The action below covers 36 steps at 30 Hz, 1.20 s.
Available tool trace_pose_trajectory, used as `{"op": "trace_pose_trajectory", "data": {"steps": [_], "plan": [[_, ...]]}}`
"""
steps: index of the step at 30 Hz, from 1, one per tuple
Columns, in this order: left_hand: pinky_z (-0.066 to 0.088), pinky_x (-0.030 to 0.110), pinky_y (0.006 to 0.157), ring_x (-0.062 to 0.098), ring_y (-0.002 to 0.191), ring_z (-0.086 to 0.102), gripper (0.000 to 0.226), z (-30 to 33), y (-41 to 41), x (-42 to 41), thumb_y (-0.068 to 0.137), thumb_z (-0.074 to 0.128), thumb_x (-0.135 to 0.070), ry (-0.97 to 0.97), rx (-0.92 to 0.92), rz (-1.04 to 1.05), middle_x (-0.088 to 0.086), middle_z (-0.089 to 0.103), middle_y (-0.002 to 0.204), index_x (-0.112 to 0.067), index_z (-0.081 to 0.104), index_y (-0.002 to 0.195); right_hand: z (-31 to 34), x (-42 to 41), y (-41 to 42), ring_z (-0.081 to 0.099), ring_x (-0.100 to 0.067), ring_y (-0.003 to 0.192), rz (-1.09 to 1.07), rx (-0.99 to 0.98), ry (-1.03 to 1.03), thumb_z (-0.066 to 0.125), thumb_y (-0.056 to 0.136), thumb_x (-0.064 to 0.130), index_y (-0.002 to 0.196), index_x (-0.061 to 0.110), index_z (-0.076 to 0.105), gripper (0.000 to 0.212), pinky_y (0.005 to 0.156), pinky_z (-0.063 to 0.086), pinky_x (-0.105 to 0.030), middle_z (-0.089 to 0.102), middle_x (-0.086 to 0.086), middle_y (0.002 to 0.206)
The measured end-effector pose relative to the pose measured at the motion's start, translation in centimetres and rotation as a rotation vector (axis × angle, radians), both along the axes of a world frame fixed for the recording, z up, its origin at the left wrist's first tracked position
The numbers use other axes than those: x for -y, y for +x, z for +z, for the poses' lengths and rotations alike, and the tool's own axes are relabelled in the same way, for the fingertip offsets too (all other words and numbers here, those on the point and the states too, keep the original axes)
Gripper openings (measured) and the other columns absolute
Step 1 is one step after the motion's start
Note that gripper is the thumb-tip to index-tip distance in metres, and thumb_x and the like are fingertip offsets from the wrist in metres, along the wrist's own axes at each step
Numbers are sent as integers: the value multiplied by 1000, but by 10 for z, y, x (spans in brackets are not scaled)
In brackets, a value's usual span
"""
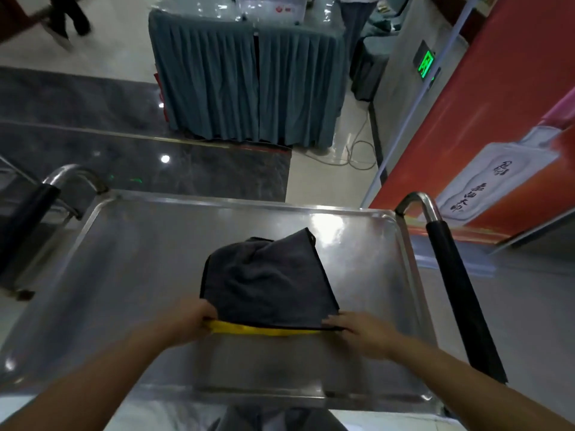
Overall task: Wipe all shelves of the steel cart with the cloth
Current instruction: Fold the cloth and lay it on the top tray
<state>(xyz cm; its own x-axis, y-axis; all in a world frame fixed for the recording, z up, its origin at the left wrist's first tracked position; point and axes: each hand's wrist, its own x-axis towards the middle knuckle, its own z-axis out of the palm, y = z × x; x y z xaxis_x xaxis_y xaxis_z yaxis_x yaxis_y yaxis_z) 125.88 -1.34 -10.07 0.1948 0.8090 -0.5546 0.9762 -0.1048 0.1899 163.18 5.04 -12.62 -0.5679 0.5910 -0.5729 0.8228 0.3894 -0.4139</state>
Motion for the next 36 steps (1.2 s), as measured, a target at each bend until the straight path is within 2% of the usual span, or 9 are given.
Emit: {"op": "trace_pose_trajectory", "data": {"steps": [4,8,11,14,19,22,27,32,36], "plan": [[45,23,76,10,98,60,28,-31,11,29,84,60,-47,-112,30,65,-11,65,109,-30,66,105,-27,16,6,12,-12,147,161,95,7,32,97,52,144,38,39,49,117,13,-33,23,10,158],[47,24,74,11,92,63,39,-35,1,24,82,56,-65,-18,50,271,-12,68,102,-33,65,103,-25,1,3,37,-11,137,79,76,34,26,80,78,136,40,48,72,112,26,-35,40,12,150],[48,31,84,22,103,61,36,-37,-10,7,88,59,-48,105,67,482,1,66,115,-26,61,117,-21,-25,-11,57,-17,116,-160,-15,96,48,91,54,133,37,53,46,89,40,-23,58,10,132],[47,39,90,33,112,58,50,-42,-18,-11,87,66,-35,132,147,736,15,61,125,-11,54,129,-17,-54,-32,59,-13,93,-328,-59,155,52,93,39,136,34,50,43,75,39,-23,64,6,112],[44,41,96,36,114,56,58,-50,-13,-39,89,66,-28,123,359,1070,19,59,125,-3,46,137,-20,-92,-69,53,-15,87,-491,-101,112,55,92,25,142,26,42,51,75,38,-26,62,2,105],[50,46,93,35,103,61,47,-54,-9,-50,89,66,-27,72,469,1180,20,64,113,1,56,125,-28,-101,-86,57,-22,97,-544,-89,168,56,87,15,142,22,42,57,77,46,-32,62,-3,112],[48,38,71,25,69,54,30,-53,-2,-48,92,61,-27,104,463,1166,20,59,74,-2,62,76,-37,-97,-100,58,-29,99,-563,-26,185,53,84,6,139,19,41,58,83,50,-39,62,-10,110],[43,25,60,18,68,55,20,-33,-6,-41,92,62,-23,151,592,1202,11,63,81,-11,63,76,-33,-89,-88,59,-24,81,-689,-89,71,48,87,0,122,17,48,39,62,45,-30,63,-10,97],[43,33,82,24,91,61,18,-1,-11,-47,93,61,-25,83,660,1123,12,67,94,-9,67,87,-21,-89,-77,57,-20,88,-738,-179,-54,60,90,18,131,23,44,44,71,46,-28,58,-4,106]]}}
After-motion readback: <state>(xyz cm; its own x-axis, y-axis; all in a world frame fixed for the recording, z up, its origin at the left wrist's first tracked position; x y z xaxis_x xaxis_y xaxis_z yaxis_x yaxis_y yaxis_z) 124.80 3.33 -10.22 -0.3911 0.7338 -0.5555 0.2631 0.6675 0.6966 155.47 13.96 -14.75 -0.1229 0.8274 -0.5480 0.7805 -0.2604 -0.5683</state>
